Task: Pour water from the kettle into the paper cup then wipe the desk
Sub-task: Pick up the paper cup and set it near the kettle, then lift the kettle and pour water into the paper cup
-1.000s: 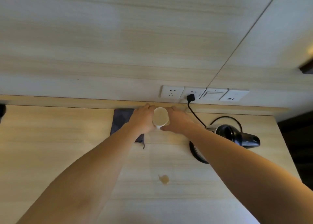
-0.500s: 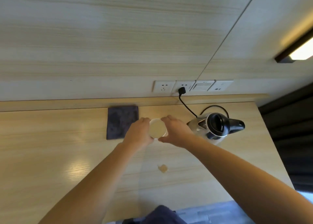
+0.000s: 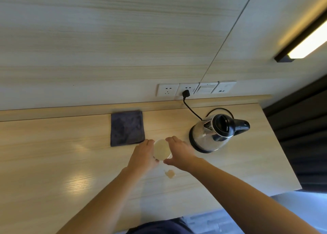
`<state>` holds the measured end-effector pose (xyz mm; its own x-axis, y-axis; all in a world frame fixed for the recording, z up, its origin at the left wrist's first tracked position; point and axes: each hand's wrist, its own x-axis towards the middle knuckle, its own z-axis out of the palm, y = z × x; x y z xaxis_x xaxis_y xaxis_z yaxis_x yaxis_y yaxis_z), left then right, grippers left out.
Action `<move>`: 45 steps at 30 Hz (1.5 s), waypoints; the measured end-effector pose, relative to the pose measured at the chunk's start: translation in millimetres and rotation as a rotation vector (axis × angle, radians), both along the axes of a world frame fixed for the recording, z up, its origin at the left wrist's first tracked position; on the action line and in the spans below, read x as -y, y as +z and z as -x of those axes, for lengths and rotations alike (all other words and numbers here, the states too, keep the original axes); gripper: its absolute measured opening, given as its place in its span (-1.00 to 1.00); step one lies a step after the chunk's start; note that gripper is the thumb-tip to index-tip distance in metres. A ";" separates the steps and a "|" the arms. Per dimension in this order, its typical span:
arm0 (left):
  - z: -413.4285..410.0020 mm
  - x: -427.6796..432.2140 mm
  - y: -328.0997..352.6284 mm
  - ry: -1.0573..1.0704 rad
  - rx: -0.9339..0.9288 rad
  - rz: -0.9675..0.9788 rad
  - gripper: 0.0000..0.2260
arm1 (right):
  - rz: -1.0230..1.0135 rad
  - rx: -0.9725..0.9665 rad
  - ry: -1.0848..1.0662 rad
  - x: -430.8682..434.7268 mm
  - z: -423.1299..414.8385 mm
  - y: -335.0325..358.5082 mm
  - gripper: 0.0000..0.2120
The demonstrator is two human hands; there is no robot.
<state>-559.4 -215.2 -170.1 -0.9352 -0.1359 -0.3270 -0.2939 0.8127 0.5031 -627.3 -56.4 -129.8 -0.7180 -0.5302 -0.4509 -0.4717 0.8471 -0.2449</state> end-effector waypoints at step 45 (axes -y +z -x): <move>77.1 -238.8 26.3 0.627 -0.335 -0.362 -0.07 | 0.477 0.314 -0.075 -218.6 170.0 58.7 -0.65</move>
<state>-636.5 23.6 -143.8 -0.7761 -0.6082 -0.1668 -0.4290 0.3153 0.8465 -797.3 162.3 -71.1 -0.6316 -0.6801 -0.3722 -0.2576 0.6368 -0.7267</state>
